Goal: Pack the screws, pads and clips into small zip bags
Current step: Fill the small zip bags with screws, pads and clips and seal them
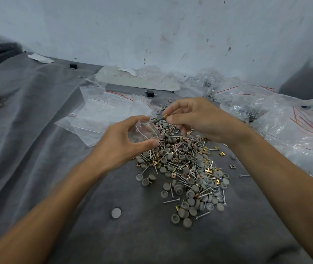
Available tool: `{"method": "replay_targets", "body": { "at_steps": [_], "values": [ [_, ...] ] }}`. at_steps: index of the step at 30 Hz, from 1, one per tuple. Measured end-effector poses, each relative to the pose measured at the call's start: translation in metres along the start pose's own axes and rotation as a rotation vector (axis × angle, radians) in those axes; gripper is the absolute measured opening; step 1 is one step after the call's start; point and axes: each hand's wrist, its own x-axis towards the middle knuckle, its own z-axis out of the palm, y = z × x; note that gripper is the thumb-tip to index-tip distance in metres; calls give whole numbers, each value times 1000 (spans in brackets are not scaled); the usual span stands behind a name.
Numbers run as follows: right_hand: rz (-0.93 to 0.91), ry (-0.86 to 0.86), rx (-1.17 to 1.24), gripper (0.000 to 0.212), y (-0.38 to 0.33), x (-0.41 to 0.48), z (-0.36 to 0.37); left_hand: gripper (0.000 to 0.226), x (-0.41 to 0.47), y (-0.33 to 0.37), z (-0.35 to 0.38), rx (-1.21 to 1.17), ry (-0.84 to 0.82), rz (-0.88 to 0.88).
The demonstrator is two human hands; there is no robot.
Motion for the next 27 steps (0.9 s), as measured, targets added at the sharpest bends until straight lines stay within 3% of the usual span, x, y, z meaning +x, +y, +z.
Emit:
{"method": "replay_targets", "body": {
  "at_steps": [6,11,18,27],
  "values": [
    [-43,-78,-232,17,-15,6,24,66,0,-2,-1,3,8,3],
    [-26,4,-62,11,-13,6,20,67,1,-2,-2,14,19,3],
    [95,-40,229,27,-9,2,16,71,1,0,-2,24,28,1],
    [76,-7,169,32,-9,3,21,67,0,0,-2,13,38,-2]
  ]
}}
